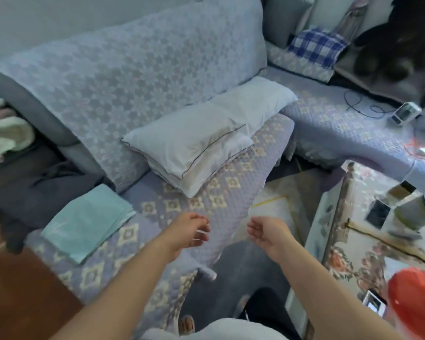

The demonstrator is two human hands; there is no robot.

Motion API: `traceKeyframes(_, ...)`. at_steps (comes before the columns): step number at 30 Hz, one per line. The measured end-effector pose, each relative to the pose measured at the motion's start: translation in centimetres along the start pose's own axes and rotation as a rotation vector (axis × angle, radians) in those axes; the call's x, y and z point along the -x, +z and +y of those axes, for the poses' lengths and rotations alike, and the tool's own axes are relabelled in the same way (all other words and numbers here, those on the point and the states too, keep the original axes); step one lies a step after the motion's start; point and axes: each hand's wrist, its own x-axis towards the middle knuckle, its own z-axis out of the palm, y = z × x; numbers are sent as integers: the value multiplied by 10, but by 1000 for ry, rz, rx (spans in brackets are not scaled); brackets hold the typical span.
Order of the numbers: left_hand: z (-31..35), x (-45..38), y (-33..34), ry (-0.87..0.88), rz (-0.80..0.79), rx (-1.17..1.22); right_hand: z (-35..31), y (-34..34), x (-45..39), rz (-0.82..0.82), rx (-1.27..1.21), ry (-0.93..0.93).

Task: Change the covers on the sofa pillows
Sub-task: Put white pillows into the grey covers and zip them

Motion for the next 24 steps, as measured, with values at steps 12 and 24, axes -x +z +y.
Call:
traceKeyframes(12,49,-142,35,-180,506,404,-185,72,-204,-321,486,73)
traceKeyframes(24,-54,-94,4,-427,877,864,-154,278,-183,-729,898,21)
